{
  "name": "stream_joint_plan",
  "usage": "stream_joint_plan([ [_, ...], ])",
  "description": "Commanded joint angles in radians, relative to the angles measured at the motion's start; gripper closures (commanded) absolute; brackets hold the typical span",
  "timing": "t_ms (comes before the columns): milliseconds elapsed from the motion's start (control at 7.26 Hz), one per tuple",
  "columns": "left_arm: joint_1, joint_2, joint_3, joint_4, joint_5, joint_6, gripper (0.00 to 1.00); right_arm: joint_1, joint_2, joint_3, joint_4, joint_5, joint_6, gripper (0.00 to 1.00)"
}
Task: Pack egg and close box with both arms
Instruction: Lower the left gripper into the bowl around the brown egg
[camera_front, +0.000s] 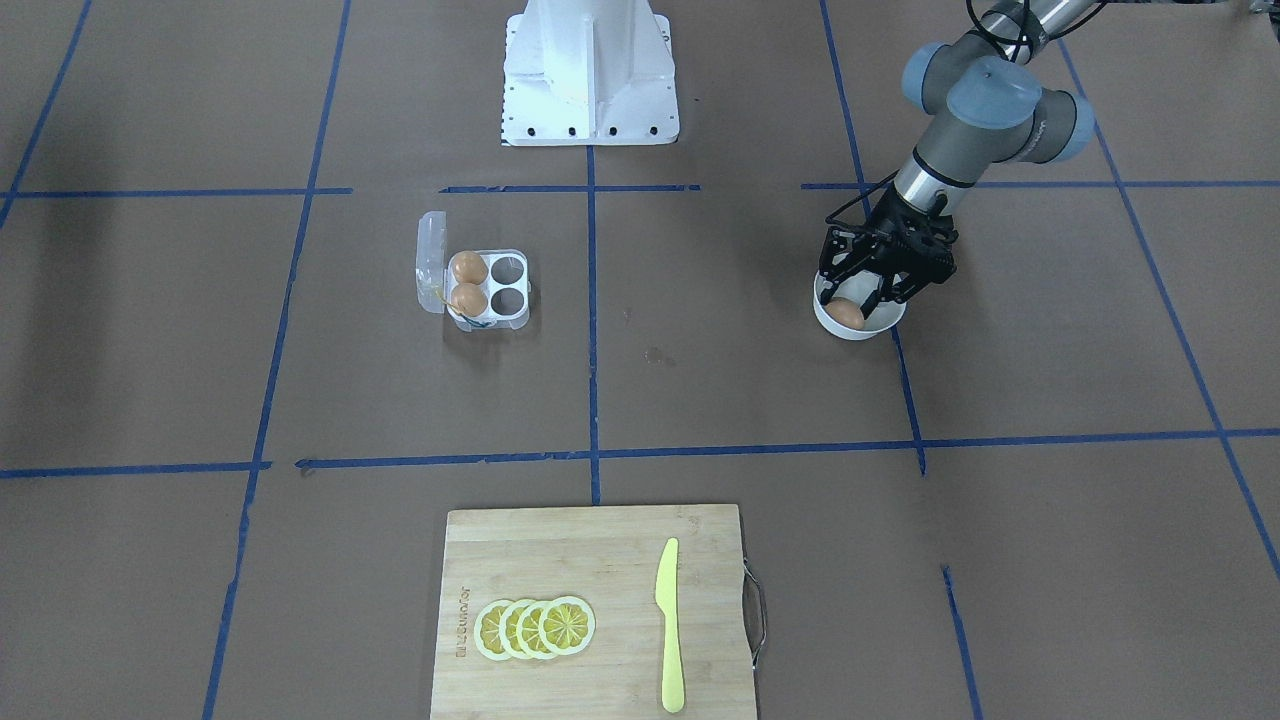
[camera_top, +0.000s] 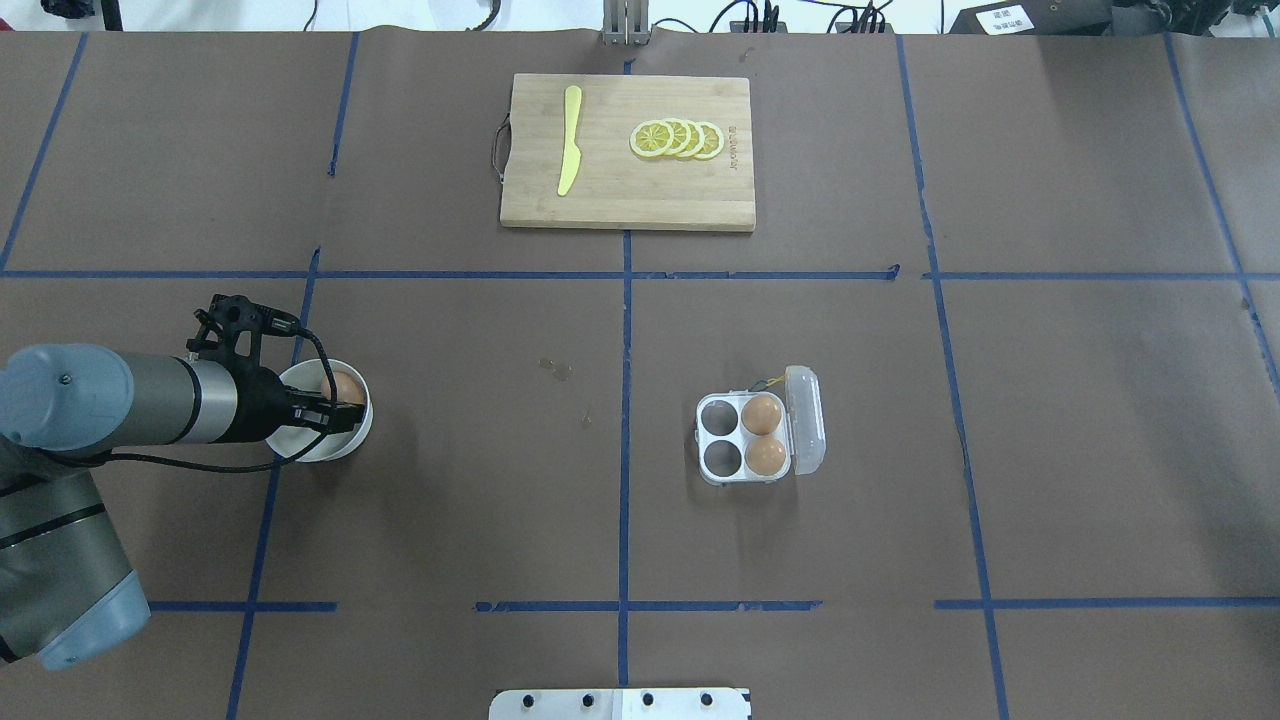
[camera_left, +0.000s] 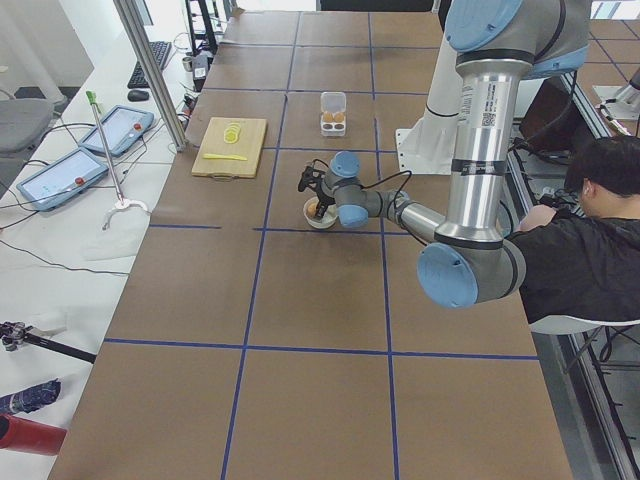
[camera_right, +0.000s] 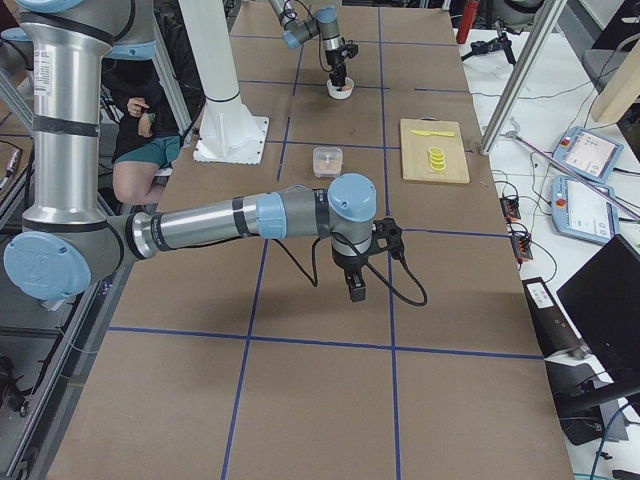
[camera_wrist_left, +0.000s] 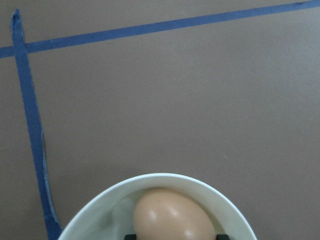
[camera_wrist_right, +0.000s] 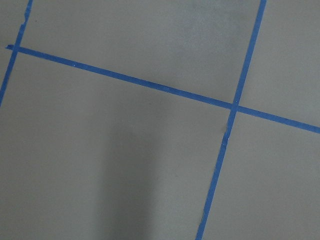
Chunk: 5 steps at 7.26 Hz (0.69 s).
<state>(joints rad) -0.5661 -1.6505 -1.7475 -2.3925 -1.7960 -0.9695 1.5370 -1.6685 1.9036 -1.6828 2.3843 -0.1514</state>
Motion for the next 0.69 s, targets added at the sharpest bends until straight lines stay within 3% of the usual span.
stream_joint_plan([
  [0, -0.001, 0.002, -0.003, -0.001, 0.001, 0.0, 0.39, 0.0, 0.001, 0.0, 0.0, 0.0, 0.0, 0.0],
  [551, -0.006, 0.011, -0.017, -0.004, -0.002, 0.002, 0.48, 0.0, 0.001, 0.0, 0.0, 0.0, 0.001, 0.0],
])
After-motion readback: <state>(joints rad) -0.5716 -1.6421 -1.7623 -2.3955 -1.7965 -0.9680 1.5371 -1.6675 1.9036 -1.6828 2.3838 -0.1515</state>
